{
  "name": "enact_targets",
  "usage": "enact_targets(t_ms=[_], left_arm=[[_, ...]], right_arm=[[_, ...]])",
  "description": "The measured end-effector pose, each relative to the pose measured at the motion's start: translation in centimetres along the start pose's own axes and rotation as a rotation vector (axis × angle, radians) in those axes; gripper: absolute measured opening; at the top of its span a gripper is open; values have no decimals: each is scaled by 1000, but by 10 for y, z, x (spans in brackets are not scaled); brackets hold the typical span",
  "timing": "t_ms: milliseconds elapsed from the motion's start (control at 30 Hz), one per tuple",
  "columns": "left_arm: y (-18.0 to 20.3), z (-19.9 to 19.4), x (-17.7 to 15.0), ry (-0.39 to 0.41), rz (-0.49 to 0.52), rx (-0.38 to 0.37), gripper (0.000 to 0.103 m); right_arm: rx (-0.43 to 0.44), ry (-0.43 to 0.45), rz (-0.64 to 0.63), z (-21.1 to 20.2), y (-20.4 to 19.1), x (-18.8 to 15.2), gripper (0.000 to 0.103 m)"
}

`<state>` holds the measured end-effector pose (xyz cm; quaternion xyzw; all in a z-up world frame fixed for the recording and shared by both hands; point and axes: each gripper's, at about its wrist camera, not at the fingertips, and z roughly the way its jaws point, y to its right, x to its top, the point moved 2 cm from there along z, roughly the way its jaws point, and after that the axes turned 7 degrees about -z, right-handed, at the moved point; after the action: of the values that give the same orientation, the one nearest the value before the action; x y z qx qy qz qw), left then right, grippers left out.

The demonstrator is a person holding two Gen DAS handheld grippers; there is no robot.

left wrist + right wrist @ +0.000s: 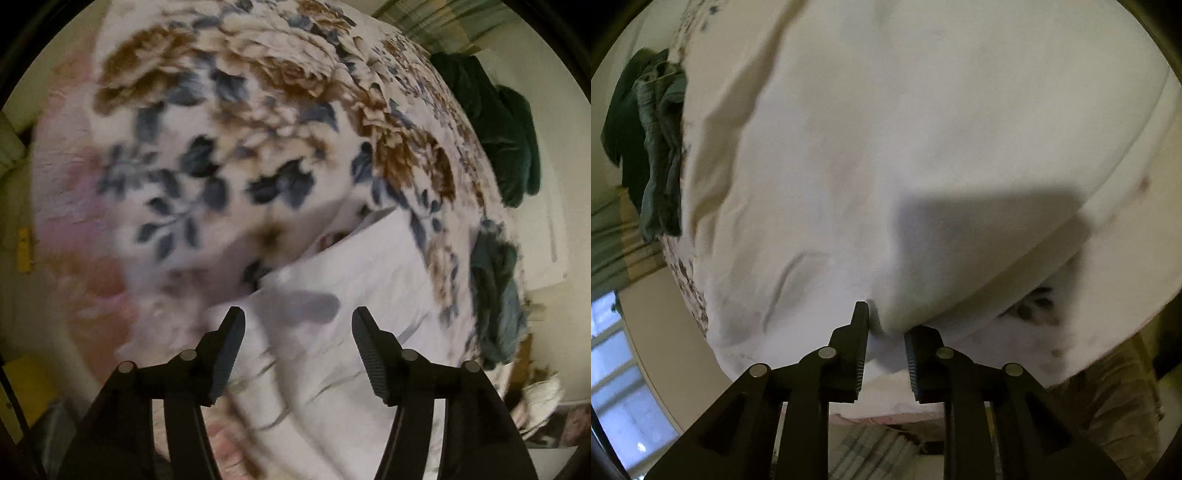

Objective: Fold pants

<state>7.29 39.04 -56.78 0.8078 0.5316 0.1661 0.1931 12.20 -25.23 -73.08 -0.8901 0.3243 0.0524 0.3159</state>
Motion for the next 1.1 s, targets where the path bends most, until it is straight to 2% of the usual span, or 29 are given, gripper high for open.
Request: enact_targets(t_ms=[100, 133, 200, 267, 333, 400, 500, 567, 633, 667, 700, 767, 800, 833, 867, 900, 933, 967, 1000, 1100], left_arm=[[10, 29, 11, -38, -21, 28, 57], [10, 32, 12, -35, -26, 38, 55], [12, 31, 11, 0, -9, 47, 30], [21, 17, 5, 43, 49, 38, 17], [34, -5, -2, 107, 118, 40, 16], [35, -28, -8, 134, 118, 22, 16], [24, -41, -10, 127, 99, 34, 16], [14, -34, -11, 121, 105, 77, 16], [-2, -10, -9, 63, 105, 120, 22], [-12, 1, -9, 32, 99, 162, 30], [-20, 11, -9, -7, 69, 190, 33], [-22, 10, -15, -37, 42, 192, 32], [-15, 4, -20, -19, 98, 232, 32], [-5, -2, -25, 3, 173, 269, 33], [9, -8, -34, 24, 268, 298, 40], [23, -11, -47, 34, 338, 312, 57], [41, -11, -68, 36, 426, 333, 71], [55, -9, -86, 27, 492, 341, 90], [74, -5, -114, 7, 583, 344, 92], [116, 18, -179, -45, 760, 364, 92]], right_arm=[[19, 27, 36, 8, 0, -3, 21], [18, 47, 38, 7, 0, -5, 16], [-7, 84, 13, 2, -4, -10, 10], [-17, 104, -14, -3, -14, -15, 8], [-13, 122, -42, -11, -26, -22, 8], [-11, 131, -69, -25, -31, -30, 7], [0, 131, -91, -49, -24, -44, 7], [-12, 116, -114, -49, -24, -46, 7], [-27, 88, -154, -48, -8, -48, 8], [-49, 50, -163, -38, -4, -43, 9], [-64, 11, -152, -30, 3, -38, 14], [-48, -52, -114, -26, 14, -33, 23], [-29, -52, -106, -31, 16, -32, 42], [-14, -41, -111, -40, 19, -32, 65], [-5, -23, -121, -53, 22, -32, 72], [-2, 2, -126, -67, 27, -32, 73], [-3, 30, -126, -83, 32, -30, 73], [-19, 69, -115, -102, 41, -26, 73], [-38, 114, -99, -122, 51, -22, 73], [-105, 279, -54, -185, 82, 9, 73]])
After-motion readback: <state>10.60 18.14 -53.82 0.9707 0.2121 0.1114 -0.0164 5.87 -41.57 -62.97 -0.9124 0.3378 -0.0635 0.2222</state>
